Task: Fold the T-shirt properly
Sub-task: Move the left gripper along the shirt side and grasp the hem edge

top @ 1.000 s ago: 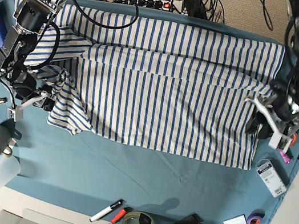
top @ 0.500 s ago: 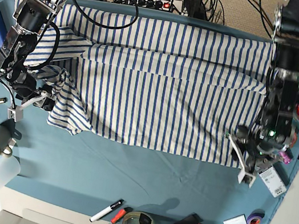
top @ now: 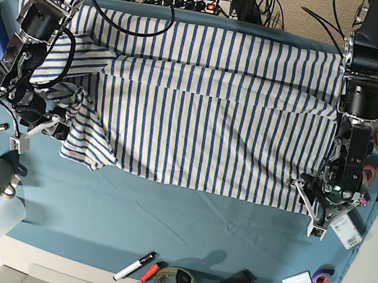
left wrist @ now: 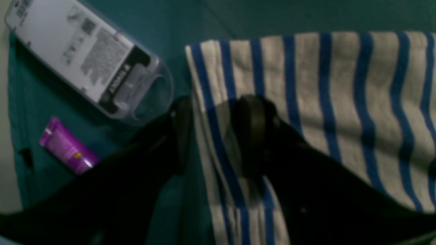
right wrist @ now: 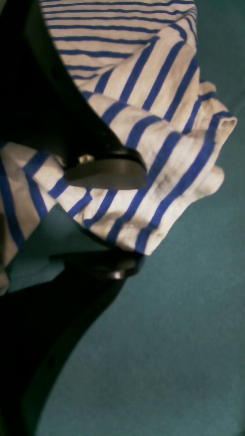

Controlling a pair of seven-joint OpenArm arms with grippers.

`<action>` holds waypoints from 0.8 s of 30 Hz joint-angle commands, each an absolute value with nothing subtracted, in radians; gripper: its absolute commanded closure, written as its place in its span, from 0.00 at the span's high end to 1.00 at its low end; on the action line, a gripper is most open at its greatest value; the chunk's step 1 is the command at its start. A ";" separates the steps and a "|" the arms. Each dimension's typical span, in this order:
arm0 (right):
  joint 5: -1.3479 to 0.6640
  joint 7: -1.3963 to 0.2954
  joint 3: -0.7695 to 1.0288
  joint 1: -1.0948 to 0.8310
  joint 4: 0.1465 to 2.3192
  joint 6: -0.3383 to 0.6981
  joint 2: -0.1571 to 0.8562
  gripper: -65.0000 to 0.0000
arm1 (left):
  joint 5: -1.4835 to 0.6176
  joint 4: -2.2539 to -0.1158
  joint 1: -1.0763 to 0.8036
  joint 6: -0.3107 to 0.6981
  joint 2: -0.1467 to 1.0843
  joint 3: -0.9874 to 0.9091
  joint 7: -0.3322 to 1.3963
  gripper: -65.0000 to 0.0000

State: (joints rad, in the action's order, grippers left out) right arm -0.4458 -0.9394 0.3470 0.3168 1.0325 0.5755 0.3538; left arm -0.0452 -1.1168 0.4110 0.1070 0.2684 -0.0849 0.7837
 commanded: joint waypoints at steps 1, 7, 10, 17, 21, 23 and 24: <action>-0.421 -1.002 0.346 0.321 1.031 0.570 0.360 0.44 | -0.019 -1.124 0.432 0.093 0.280 -0.088 0.788 0.38; -0.422 -1.002 0.346 0.321 1.031 0.570 0.360 0.44 | -0.056 -1.124 0.424 0.137 0.280 -0.088 0.823 0.14; -0.422 -0.994 0.346 0.321 1.031 0.570 0.360 0.40 | -0.091 -1.124 0.412 0.189 0.279 -0.088 0.822 0.00; -0.422 -0.994 0.347 0.329 1.032 0.556 0.361 0.00 | -0.090 -1.124 0.416 0.200 0.280 -0.088 0.823 0.00; -0.430 -0.994 0.347 0.359 1.034 0.556 0.365 0.00 | -0.090 -1.135 0.416 0.167 0.280 -0.088 0.823 0.00; -0.434 -0.995 0.347 0.381 1.036 0.557 0.366 0.00 | -0.090 -1.151 0.416 0.165 0.280 -0.088 0.826 0.00; -0.434 -0.995 0.347 0.391 1.040 0.557 0.366 0.00 | -0.091 -1.163 0.416 0.165 0.280 -0.088 0.836 0.00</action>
State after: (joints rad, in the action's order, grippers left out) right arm -0.4255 -1.0016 0.3466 0.3637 1.0264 0.5602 0.3515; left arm -0.0967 -1.1477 0.3962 0.1715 0.2714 -0.0860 0.8242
